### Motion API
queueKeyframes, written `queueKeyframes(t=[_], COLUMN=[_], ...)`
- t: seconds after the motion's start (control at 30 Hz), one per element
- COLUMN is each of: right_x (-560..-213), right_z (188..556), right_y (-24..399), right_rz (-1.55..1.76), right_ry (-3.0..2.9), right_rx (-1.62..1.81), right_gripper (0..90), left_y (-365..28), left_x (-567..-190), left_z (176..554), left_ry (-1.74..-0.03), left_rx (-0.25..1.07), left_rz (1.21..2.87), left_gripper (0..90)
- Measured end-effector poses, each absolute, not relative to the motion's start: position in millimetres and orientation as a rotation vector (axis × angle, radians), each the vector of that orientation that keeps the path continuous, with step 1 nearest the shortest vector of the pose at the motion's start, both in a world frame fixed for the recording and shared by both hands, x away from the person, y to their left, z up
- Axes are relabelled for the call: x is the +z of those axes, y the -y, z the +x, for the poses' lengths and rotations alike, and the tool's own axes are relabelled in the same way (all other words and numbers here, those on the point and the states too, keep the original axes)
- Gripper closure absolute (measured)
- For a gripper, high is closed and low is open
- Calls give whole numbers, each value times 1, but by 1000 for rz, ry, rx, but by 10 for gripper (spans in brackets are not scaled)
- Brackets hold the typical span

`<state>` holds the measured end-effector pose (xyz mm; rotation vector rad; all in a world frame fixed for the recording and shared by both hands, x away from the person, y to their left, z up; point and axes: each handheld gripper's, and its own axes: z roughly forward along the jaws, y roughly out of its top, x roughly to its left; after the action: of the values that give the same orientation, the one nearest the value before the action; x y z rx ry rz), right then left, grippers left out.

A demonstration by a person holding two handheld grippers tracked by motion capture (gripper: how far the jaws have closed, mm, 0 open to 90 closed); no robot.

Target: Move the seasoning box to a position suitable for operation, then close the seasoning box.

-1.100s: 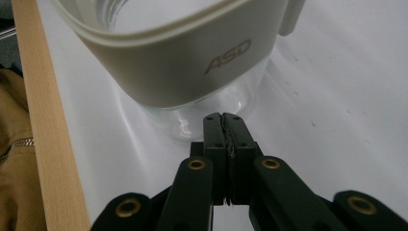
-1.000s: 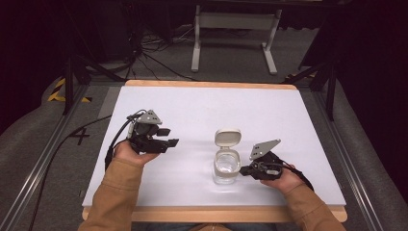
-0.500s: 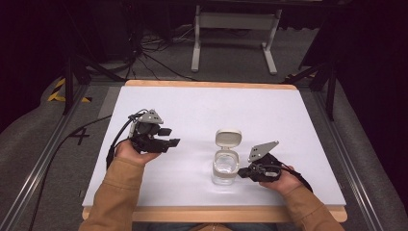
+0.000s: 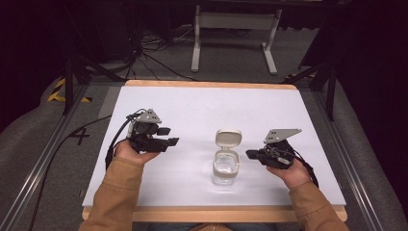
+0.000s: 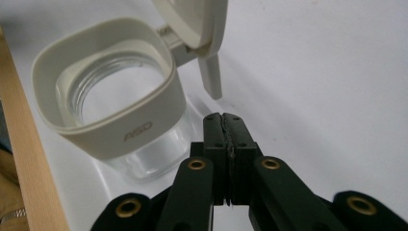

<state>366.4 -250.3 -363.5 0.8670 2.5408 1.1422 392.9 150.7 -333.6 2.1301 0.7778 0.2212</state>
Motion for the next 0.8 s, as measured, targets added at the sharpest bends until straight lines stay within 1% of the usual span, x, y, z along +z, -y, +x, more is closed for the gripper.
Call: queueKeyframes(t=[0.43,0.63,0.8], right_x=[-330,-325,-329], right_z=[383,390,399], right_y=[254,250,245], right_rz=[918,906,901], right_ry=[-2418,-2388,-2389], right_rx=[1334,1398,1420], right_gripper=[893,893,893], left_y=[-162,-173,-181], left_x=[-335,-336,-337], left_z=[383,375,368], left_ry=[-822,-858,-879], left_rx=[247,263,274], left_rz=[2114,2103,2094], left_gripper=[495,495,494])
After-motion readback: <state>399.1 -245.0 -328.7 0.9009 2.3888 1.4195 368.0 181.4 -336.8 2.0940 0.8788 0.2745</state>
